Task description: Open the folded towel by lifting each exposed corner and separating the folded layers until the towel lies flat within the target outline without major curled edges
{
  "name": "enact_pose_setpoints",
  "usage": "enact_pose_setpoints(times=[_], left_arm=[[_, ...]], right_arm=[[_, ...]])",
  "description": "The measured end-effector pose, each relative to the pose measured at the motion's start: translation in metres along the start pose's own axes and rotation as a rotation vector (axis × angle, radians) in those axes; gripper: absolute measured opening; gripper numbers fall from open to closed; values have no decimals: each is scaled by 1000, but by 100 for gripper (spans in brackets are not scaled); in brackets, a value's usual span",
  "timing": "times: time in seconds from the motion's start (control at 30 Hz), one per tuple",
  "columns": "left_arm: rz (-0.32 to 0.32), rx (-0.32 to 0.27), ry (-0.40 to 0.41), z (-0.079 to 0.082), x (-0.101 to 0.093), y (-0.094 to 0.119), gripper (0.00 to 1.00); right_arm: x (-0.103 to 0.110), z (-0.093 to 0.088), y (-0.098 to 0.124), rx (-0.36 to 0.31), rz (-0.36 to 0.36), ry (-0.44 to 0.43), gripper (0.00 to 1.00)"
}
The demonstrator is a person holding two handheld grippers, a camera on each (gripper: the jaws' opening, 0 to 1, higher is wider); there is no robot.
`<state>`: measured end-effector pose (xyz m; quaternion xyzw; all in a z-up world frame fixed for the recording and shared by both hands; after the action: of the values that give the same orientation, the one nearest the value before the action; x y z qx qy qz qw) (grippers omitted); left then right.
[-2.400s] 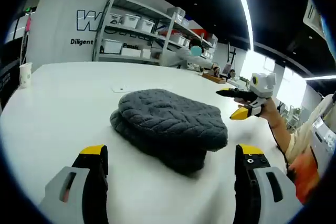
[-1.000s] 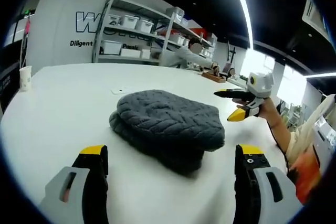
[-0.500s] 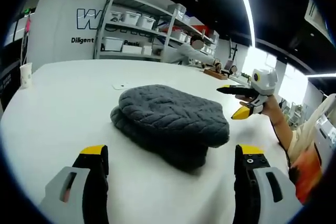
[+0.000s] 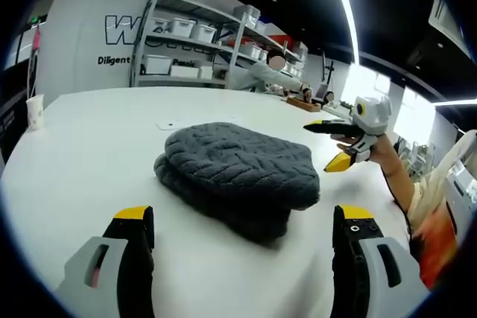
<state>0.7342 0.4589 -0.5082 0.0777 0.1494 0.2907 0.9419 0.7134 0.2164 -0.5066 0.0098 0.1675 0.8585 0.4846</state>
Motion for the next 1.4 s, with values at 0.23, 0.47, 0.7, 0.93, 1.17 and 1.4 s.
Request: enact_pose_setpoints(times=[0.23, 0.47, 0.7, 0.93, 1.17, 1.4], left_arm=[[4, 4, 4, 0, 3, 0, 98], [2, 11, -5, 0, 2, 0, 98], [7, 7, -3, 1, 4, 1, 98], [2, 4, -7, 3, 2, 2, 98], [3, -2, -11, 4, 0, 3, 97], [-6, 3, -15, 3, -3, 2, 97]], right_arm=[[17, 6, -10, -30, 28, 31, 97], [43, 11, -18, -50, 78, 104, 92], [60, 20, -24, -112, 119, 94, 82], [78, 27, -30, -177, 145, 202, 66], [90, 21, -36, -159, 167, 268, 59], [95, 24, -39, -198, 163, 253, 30]])
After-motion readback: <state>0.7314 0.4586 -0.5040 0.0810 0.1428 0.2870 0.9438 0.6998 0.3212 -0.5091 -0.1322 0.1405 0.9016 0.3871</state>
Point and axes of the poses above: the point that each gripper's makers call its tool centre point, and the gripper's own axes: y roughly backward along the fingers, x roughly to its left, z roughly out of its top, the point moved 2 cm from there along y, roughly backward along the fingers, and after that the axes turned 9 degrees about -x, right-handed, at the moved point
